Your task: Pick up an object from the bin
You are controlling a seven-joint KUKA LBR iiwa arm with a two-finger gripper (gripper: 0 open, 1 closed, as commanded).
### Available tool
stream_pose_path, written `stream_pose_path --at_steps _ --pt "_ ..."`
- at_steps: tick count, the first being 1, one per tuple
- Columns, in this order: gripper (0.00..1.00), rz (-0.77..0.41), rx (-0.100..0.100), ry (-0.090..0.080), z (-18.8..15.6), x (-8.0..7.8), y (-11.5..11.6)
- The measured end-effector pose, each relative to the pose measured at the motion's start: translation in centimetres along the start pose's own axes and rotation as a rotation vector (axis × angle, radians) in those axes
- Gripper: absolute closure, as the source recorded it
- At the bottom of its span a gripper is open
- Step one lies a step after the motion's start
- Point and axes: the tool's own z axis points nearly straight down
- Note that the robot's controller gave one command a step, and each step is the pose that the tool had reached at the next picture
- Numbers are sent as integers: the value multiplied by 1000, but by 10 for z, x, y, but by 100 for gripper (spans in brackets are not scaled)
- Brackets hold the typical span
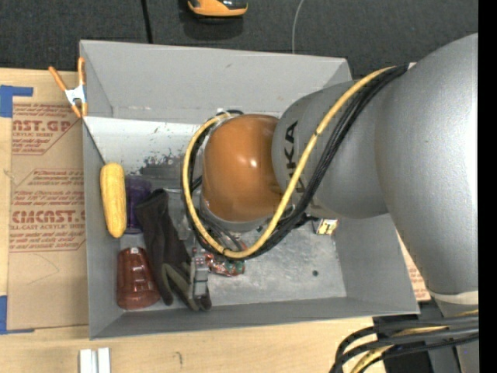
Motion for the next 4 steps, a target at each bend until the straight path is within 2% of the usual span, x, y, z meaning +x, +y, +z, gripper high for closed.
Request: stream_pose_path --at_steps 1,2,3,4 --pt "0 2 -2 -7 -4 -2 -1" --pt "0 -67 -2 -13 32 -9 -6" --pt "0 -27 -1 -4 54 -11 -19" --pt "0 -44 -1 -8 66 -11 -21"
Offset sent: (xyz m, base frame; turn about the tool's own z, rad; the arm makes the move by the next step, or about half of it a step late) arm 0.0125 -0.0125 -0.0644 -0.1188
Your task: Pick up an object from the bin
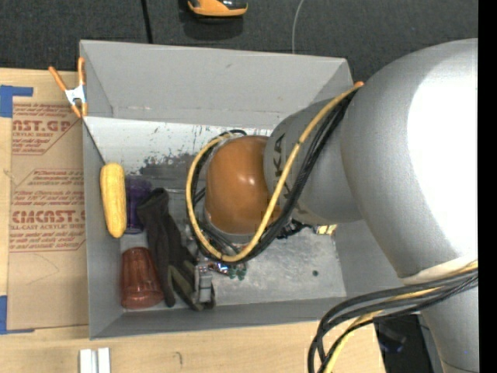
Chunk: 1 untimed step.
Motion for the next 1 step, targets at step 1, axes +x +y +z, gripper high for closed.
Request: stream_pose_path --at_steps 1 --pt "0 -28 -1 0 3 -3 -8"
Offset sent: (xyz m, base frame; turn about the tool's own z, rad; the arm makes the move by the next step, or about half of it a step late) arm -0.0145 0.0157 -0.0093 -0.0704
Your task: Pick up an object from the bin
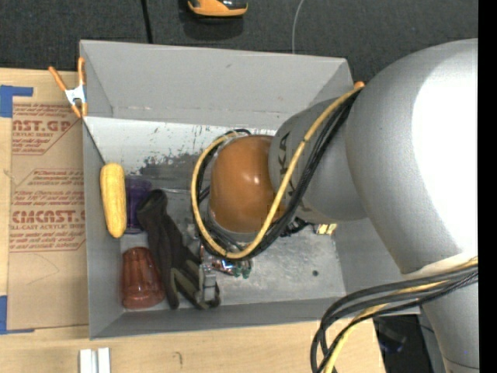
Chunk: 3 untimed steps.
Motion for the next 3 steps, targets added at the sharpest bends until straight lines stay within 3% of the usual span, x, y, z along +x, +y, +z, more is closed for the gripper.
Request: stream_pose_path --at_steps 1,2,3 --pt "0 303 2 2 3 5 6" --pt "0 277 2 1 -8 3 8" --pt "100 -48 2 -4 -12 -13 52"
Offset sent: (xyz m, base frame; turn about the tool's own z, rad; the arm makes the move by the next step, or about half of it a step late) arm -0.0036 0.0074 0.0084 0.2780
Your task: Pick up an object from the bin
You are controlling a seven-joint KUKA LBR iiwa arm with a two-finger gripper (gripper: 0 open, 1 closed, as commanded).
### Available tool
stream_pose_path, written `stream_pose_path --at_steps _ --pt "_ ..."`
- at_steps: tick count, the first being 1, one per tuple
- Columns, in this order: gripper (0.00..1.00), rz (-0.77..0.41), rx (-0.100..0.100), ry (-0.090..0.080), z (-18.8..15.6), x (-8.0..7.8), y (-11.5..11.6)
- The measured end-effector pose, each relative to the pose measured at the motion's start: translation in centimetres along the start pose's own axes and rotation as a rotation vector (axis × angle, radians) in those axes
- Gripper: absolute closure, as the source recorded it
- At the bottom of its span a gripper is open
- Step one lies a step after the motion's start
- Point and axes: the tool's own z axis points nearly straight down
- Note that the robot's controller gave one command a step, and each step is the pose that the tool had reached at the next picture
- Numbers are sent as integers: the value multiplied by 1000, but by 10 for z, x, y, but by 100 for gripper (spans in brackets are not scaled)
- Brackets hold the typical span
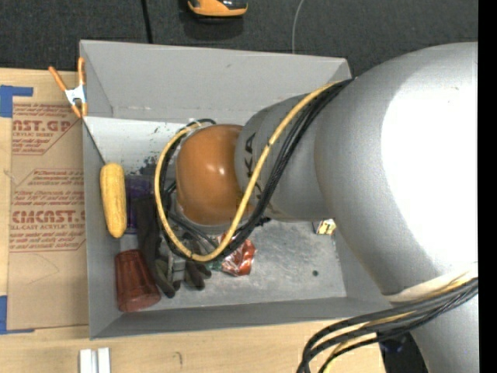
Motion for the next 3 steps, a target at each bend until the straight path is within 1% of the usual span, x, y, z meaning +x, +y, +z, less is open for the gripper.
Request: stream_pose_path --at_steps 1,2,3 --pt "100 0 0 0 0 0 0" --pt "100 -4 3 13 -38 4 -3" --pt "100 -21 1 9 -107 -3 -29"
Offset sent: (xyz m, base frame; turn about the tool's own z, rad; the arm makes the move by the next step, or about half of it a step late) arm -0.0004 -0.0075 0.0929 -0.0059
